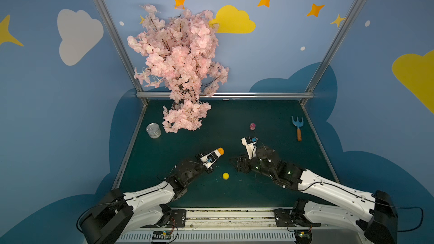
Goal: Close the paint jar lid
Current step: Screw the lid onto the paint jar.
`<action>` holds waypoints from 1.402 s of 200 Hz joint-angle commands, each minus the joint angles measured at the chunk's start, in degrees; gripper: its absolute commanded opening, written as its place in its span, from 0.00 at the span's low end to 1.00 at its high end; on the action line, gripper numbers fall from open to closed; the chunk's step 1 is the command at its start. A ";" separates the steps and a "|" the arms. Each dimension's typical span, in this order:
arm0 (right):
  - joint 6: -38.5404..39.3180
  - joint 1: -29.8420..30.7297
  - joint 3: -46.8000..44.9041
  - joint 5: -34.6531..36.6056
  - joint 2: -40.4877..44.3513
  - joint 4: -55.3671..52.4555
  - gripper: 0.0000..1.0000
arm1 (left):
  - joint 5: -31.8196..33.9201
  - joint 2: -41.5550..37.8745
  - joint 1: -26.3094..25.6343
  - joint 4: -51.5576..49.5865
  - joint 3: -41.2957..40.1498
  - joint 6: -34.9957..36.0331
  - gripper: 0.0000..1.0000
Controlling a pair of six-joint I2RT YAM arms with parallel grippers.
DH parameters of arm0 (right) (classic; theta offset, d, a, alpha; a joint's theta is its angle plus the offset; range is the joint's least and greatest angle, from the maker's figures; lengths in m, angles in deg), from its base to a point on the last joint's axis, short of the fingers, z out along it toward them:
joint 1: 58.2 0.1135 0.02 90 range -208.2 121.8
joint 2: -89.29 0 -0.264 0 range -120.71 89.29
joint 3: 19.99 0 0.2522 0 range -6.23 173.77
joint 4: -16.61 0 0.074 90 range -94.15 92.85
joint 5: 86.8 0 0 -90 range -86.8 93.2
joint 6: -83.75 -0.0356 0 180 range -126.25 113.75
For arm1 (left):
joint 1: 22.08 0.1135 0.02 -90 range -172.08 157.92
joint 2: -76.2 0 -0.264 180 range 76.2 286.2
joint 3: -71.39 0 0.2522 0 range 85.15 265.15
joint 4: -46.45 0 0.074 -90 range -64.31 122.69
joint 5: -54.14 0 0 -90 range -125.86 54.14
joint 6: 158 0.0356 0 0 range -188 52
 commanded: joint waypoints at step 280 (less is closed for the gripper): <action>41.42 -0.92 4.39 -18.01 0.14 2.22 0.52 | -30.08 2.15 0.98 -5.72 6.39 -3.40 0.24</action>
